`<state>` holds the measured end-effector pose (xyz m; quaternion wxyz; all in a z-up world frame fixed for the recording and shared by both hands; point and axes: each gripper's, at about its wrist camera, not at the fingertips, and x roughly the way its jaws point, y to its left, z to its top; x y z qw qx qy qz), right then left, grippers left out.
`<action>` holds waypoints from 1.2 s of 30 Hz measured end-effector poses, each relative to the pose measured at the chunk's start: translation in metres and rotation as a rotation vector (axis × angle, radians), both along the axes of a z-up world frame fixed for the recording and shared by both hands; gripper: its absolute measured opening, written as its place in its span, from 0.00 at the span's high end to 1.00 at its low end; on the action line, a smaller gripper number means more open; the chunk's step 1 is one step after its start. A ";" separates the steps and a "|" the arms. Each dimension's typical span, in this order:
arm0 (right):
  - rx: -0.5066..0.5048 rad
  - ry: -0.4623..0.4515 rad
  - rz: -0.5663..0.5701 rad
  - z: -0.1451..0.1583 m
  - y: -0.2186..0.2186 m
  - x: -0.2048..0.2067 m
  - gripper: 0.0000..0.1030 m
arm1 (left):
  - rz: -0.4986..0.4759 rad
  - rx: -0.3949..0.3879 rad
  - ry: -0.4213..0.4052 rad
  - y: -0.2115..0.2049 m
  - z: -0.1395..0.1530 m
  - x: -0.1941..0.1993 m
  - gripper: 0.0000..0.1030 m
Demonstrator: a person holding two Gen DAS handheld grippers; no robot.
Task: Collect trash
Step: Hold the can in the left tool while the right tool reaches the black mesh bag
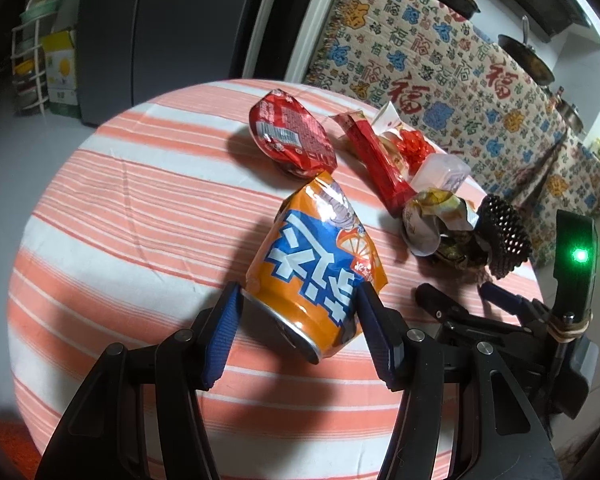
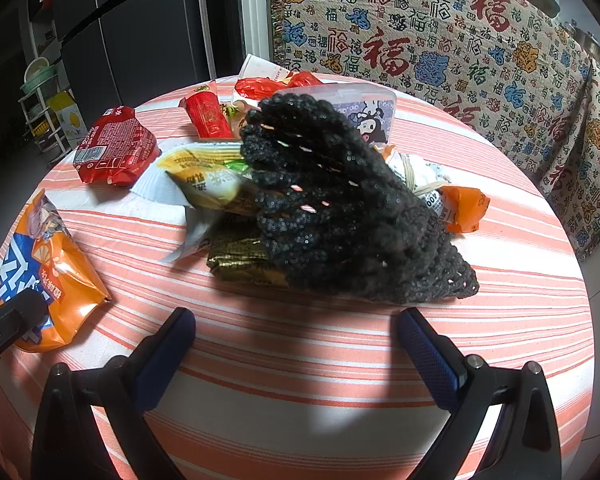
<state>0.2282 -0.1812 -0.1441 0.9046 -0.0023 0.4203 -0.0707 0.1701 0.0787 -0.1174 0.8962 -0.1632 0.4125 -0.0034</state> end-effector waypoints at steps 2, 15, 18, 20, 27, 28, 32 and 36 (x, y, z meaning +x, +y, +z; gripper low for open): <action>0.000 0.000 0.000 0.000 0.000 0.000 0.00 | -0.006 0.004 0.006 -0.001 0.001 -0.001 0.42; 0.000 0.000 0.000 0.000 0.000 -0.001 0.00 | -0.018 -0.020 -0.029 0.007 0.003 -0.011 0.43; 0.000 -0.001 0.000 0.000 0.000 -0.001 0.00 | -0.017 0.010 -0.039 0.006 0.006 -0.013 0.43; 0.000 -0.001 0.000 0.000 0.000 -0.001 0.00 | -0.030 0.069 -0.054 0.002 0.010 -0.016 0.43; 0.000 -0.001 -0.001 0.000 0.000 -0.001 0.00 | -0.078 0.199 -0.098 -0.016 0.022 -0.027 0.43; 0.000 -0.001 0.000 0.000 0.000 -0.001 0.00 | -0.083 0.185 -0.101 -0.015 0.023 -0.029 0.43; 0.000 -0.001 0.000 0.000 0.000 -0.001 0.00 | -0.103 0.157 -0.104 -0.012 0.024 -0.032 0.43; 0.000 -0.001 0.000 0.000 0.000 -0.001 0.00 | -0.124 0.135 -0.098 -0.009 0.025 -0.034 0.43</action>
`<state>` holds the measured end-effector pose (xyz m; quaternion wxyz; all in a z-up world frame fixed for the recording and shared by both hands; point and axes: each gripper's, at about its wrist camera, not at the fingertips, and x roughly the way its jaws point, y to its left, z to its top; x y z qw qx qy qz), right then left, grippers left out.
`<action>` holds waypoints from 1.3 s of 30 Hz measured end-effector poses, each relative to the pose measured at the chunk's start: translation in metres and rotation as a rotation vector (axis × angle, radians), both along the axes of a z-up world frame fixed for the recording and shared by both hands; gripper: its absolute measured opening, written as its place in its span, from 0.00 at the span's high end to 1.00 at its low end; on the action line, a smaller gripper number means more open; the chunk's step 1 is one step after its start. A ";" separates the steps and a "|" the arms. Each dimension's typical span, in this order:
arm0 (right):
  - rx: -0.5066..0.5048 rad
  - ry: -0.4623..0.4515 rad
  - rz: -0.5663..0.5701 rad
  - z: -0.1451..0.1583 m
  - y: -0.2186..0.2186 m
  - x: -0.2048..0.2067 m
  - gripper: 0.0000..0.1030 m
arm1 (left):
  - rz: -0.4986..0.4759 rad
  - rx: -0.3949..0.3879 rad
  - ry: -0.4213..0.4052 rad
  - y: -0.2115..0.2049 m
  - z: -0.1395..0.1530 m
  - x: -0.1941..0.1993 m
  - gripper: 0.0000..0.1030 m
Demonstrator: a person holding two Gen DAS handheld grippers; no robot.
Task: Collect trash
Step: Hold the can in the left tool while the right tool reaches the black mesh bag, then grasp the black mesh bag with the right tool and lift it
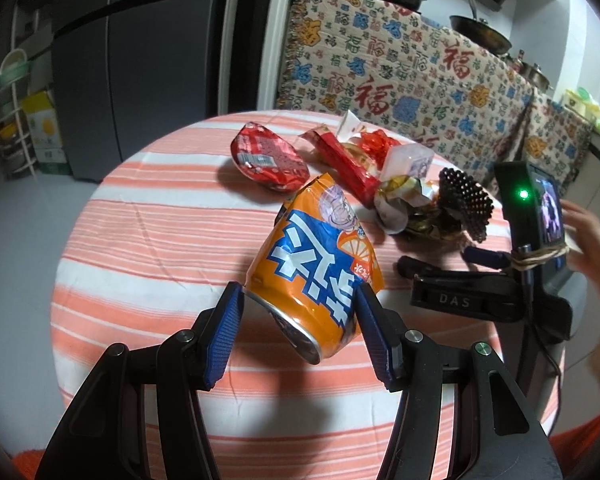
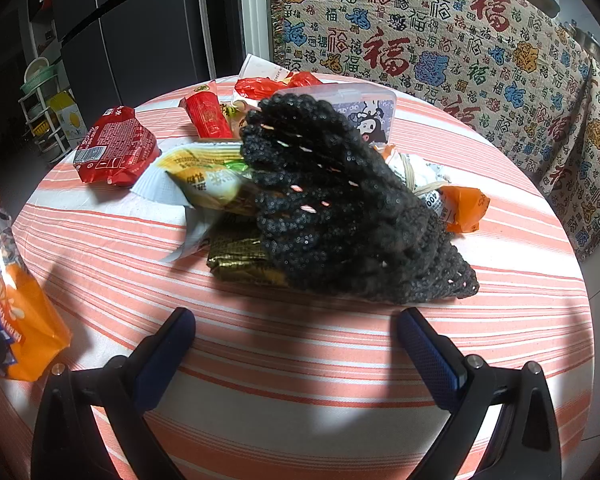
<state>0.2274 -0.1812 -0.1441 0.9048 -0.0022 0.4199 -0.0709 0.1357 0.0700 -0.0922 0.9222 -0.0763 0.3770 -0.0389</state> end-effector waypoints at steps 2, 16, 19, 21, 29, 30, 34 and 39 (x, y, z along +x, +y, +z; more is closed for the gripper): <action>0.000 0.000 0.000 0.000 0.000 0.000 0.00 | -0.001 -0.021 0.007 0.002 -0.001 -0.001 0.43; 0.000 -0.001 0.000 0.000 0.000 0.000 0.00 | 0.006 -0.068 0.048 0.010 -0.009 -0.011 0.43; 0.000 -0.001 0.001 0.000 0.000 -0.001 0.00 | 0.021 -0.101 0.064 0.016 -0.011 -0.012 0.43; 0.000 -0.001 0.000 0.000 -0.001 -0.001 0.00 | 0.015 -0.113 0.071 0.016 -0.012 -0.011 0.43; 0.001 0.002 -0.017 0.000 -0.001 0.001 0.00 | -0.003 -0.133 0.067 0.016 -0.011 -0.012 0.43; 0.001 0.002 -0.017 0.000 -0.001 0.001 0.00 | -0.002 -0.137 0.066 0.016 -0.011 -0.012 0.43; 0.002 0.002 -0.018 0.000 -0.001 0.001 0.00 | 0.002 -0.143 0.062 0.018 -0.010 -0.012 0.43; 0.001 0.002 -0.017 0.000 -0.001 0.001 0.00 | 0.001 -0.152 0.056 0.017 -0.009 -0.013 0.44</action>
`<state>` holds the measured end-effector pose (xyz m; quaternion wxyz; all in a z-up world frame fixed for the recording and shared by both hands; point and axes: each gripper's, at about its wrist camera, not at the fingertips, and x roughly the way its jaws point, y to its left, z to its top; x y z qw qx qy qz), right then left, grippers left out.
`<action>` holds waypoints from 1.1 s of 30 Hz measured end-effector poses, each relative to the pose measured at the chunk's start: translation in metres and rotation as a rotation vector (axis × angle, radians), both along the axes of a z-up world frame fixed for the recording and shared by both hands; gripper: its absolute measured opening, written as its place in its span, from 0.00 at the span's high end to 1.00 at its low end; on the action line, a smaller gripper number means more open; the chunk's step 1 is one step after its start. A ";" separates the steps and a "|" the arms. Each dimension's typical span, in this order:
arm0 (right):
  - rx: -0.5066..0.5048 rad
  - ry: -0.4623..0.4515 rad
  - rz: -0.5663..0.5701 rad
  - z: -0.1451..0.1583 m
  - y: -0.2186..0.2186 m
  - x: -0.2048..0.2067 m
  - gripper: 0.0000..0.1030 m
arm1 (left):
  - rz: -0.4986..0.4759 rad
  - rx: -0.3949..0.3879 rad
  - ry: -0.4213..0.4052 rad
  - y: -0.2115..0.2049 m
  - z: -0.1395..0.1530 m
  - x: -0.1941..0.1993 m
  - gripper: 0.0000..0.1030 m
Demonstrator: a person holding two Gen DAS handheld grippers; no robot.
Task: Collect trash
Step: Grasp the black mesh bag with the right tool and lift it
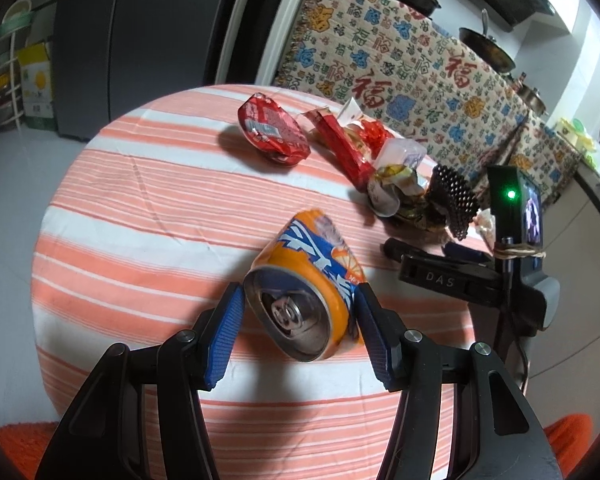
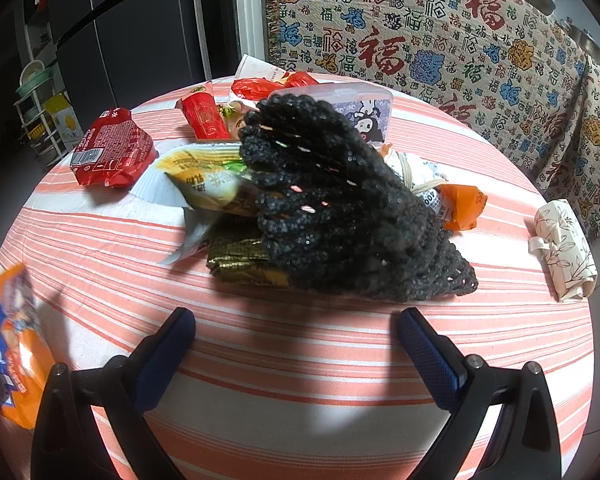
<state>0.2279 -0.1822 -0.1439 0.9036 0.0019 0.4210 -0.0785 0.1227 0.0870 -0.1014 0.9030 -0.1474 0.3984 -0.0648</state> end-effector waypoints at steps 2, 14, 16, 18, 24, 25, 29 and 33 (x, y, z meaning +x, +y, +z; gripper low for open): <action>0.000 0.000 0.000 0.000 0.000 0.000 0.00 | -0.004 0.022 -0.005 -0.002 0.000 -0.002 0.44; 0.019 0.032 0.020 0.002 -0.006 0.007 0.00 | -0.020 0.027 0.008 -0.005 -0.002 0.001 0.43; 0.070 0.016 0.053 0.008 -0.018 -0.009 0.00 | -0.022 0.026 0.010 -0.005 -0.002 0.001 0.43; 0.043 -0.005 0.037 0.012 -0.031 -0.029 0.00 | -0.024 0.030 0.009 -0.006 -0.002 0.002 0.43; -0.055 -0.075 0.076 0.025 -0.041 -0.049 0.00 | -0.014 0.033 0.003 -0.008 0.000 0.003 0.43; -0.063 -0.093 0.082 0.031 -0.040 -0.048 0.00 | -0.013 0.035 0.002 -0.009 0.000 0.003 0.43; -0.139 -0.127 0.125 0.049 -0.025 -0.033 0.01 | -0.017 0.035 -0.002 -0.011 0.001 0.003 0.44; -0.127 -0.085 0.164 0.049 -0.030 -0.014 0.82 | -0.034 0.045 -0.020 -0.015 0.004 0.001 0.45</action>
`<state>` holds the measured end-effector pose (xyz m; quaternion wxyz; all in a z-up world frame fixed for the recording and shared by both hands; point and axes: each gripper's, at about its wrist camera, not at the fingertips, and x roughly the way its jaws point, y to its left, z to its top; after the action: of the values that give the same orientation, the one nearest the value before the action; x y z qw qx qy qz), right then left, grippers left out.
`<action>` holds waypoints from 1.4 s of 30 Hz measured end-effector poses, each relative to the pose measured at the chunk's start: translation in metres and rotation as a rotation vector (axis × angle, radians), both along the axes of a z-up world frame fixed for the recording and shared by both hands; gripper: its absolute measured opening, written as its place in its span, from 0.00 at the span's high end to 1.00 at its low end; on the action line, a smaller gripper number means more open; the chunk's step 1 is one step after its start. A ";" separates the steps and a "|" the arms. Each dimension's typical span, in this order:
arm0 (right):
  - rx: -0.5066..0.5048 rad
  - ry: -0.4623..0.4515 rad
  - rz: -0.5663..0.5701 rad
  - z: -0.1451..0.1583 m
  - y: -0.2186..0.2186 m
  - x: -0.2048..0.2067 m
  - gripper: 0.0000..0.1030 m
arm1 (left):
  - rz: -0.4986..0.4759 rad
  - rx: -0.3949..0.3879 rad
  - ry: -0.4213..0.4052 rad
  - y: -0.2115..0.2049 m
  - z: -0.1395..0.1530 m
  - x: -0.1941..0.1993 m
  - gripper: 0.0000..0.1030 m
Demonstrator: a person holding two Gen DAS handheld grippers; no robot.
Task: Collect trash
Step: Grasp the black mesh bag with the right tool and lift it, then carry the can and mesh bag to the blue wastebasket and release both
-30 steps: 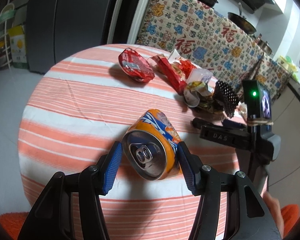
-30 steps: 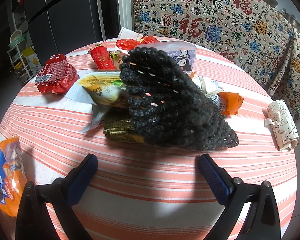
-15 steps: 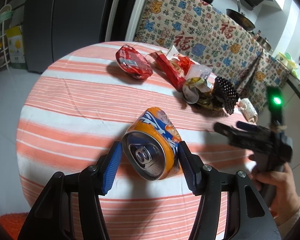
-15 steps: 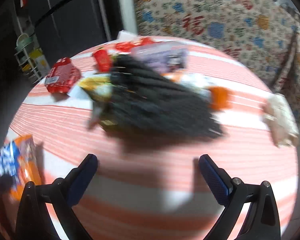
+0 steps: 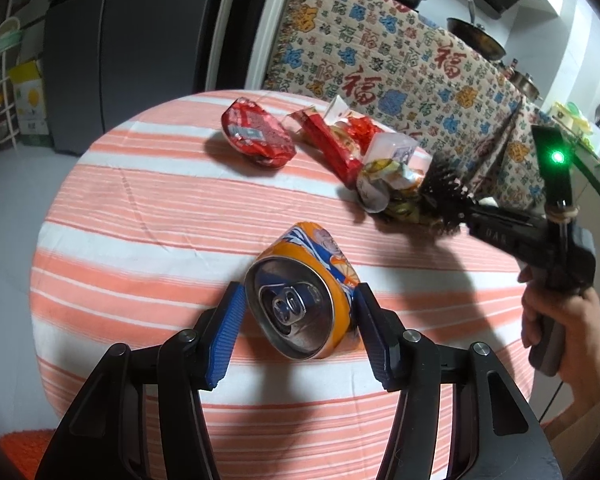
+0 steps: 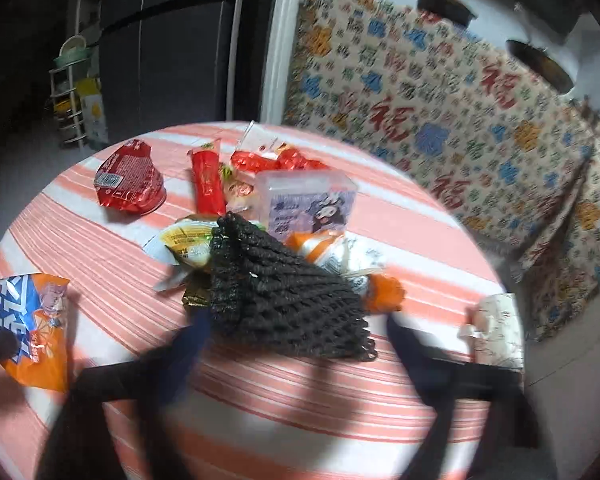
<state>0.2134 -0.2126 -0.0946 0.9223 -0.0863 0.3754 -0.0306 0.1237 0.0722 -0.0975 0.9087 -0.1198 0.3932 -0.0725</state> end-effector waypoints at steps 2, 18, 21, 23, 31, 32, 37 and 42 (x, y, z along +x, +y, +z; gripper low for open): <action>0.093 0.021 -0.001 0.002 -0.012 -0.002 0.89 | -0.007 -0.003 -0.020 -0.001 0.005 -0.004 0.45; 0.421 -0.062 -0.031 0.067 -0.082 -0.133 0.89 | -0.209 -0.008 -0.079 -0.093 0.066 -0.023 0.45; 0.426 -0.084 -0.088 0.073 -0.113 -0.159 0.89 | -0.283 -0.004 -0.092 -0.137 0.077 -0.020 0.45; 0.406 -0.104 -0.144 0.076 -0.138 -0.180 0.89 | -0.329 -0.008 -0.093 -0.166 0.081 -0.017 0.45; 0.386 -0.105 -0.419 0.058 -0.259 -0.254 0.89 | -0.569 -0.051 -0.048 -0.317 0.075 -0.013 0.45; 0.394 -0.094 -0.458 0.051 -0.276 -0.262 0.89 | -0.603 -0.054 -0.035 -0.340 0.070 -0.013 0.45; 0.505 -0.040 -0.617 0.000 -0.351 -0.295 0.89 | -0.701 -0.041 0.015 -0.426 0.038 -0.011 0.45; 0.554 0.000 -0.686 -0.039 -0.397 -0.311 0.89 | -0.738 -0.018 0.062 -0.490 -0.002 -0.005 0.45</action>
<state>-0.0978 -0.6095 -0.1337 0.8470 0.2940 0.3765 -0.2334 0.1189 -0.4177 -0.0992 0.8080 0.0199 0.4365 -0.3952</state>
